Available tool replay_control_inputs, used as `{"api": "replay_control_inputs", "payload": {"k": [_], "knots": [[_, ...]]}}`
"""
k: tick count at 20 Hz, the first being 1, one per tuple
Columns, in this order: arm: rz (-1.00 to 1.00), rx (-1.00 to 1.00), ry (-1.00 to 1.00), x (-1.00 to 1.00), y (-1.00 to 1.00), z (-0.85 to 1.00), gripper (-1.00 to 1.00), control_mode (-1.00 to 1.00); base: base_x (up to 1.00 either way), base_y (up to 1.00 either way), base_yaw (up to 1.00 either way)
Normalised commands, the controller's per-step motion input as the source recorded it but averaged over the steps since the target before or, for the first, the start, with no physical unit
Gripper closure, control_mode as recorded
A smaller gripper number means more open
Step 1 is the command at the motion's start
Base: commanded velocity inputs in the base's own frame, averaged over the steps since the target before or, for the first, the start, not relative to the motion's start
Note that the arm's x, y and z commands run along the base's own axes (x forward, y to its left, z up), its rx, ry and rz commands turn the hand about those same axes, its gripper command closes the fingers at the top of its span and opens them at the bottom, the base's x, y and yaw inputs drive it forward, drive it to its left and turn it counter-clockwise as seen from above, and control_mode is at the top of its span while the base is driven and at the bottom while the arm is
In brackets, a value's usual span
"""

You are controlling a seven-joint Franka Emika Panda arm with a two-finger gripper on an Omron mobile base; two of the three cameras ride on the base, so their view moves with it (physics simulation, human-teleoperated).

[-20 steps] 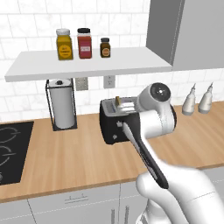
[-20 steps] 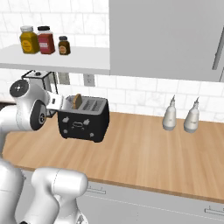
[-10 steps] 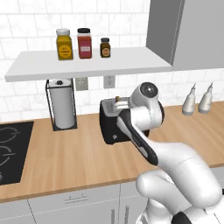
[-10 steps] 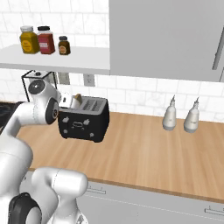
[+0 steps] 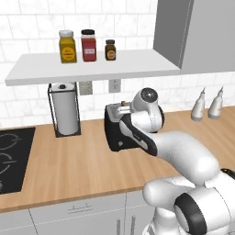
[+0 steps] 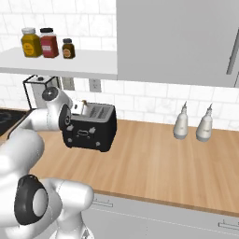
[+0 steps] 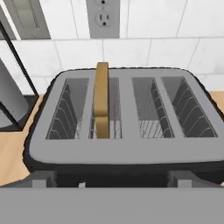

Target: Start the toaster. Once the lever pops up, take the bread to the plate on the dining counter.

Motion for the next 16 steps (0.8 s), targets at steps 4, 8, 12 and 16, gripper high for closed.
{"api": "replay_control_inputs", "payload": {"k": [4,8,12,16], "knots": [[0.0,0.0,0.0,0.31,0.0,-0.26,-1.0,-1.0,0.0,0.0,0.0],[-0.01,0.0,0.0,0.37,0.0,-0.19,-1.0,-1.0,0.0,0.0,0.0],[-0.01,0.0,0.0,0.42,0.0,-0.14,-1.0,-1.0,0.0,0.0,0.0],[-0.01,0.0,0.0,0.43,0.0,-0.08,-1.0,-1.0,0.0,0.0,0.0]]}}
